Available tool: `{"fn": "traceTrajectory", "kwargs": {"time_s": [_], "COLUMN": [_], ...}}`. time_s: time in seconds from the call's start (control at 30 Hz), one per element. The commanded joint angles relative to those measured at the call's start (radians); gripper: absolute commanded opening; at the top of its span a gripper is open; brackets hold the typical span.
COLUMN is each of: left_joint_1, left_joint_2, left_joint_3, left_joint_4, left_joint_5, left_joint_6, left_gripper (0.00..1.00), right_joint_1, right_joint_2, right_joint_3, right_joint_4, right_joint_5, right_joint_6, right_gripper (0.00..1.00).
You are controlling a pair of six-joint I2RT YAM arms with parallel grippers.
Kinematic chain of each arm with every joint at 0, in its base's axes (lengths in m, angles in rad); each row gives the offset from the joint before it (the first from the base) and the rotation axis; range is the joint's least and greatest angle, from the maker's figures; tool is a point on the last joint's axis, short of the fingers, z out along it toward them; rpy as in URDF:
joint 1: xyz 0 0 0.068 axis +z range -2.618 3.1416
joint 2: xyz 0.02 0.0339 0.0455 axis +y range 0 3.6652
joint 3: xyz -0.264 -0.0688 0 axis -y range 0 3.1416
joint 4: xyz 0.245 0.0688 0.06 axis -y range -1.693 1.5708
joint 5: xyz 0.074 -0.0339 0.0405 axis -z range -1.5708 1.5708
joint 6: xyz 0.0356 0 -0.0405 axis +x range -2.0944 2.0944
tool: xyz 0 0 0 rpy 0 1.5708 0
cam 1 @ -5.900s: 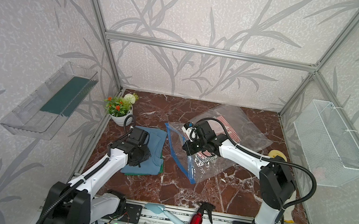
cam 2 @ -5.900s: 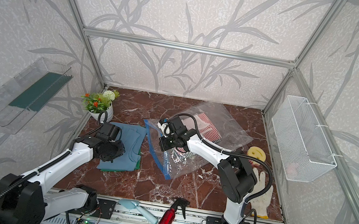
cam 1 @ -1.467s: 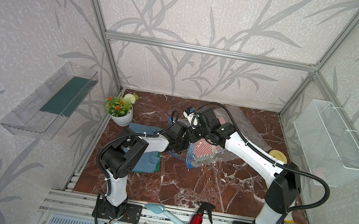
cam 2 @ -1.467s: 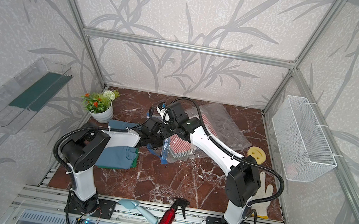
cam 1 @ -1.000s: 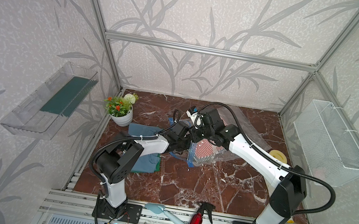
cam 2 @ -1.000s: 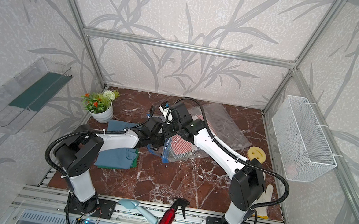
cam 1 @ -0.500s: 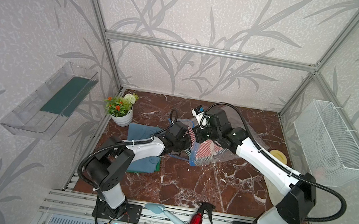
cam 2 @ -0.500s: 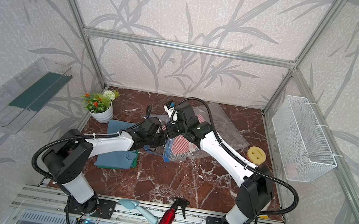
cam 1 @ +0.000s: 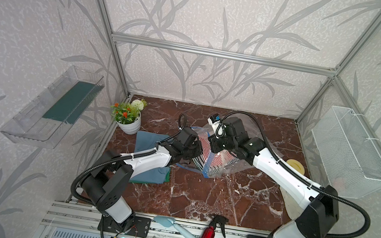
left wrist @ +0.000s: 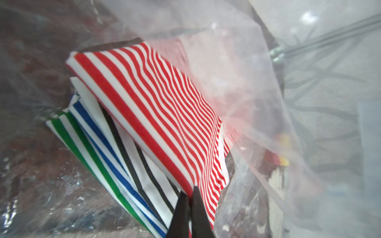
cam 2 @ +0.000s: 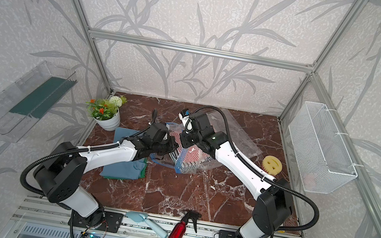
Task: Take the tank top out of the vacuum bag
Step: Take out the tank top from the vacuum bag.
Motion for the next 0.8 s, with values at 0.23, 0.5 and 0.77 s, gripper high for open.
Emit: {"fn": "traceTrajectory", "kwargs": {"time_s": [0.23, 0.5, 0.77], "left_joint_1": [-0.004, -0.006, -0.003], "left_joint_2": [-0.101, -0.271, -0.381], "left_joint_3": [0.024, 0.013, -0.110], "left_joint_4": [-0.083, -0.291, -0.364], "left_joint_5": [0.050, -0.033, -0.099], "left_joint_6": [0.020, 0.003, -0.046], "left_gripper": [0.00, 0.00, 0.00], "right_joint_1": [-0.014, -0.017, -0.018], "right_joint_2": [0.035, 0.041, 0.023], "right_joint_3": [0.074, 0.070, 0.030], "right_joint_4": [0.004, -0.004, 0.005], "right_joint_5": [0.013, 0.005, -0.015], "right_joint_6": [0.000, -0.008, 0.004], "right_gripper": [0.00, 0.00, 0.00]}}
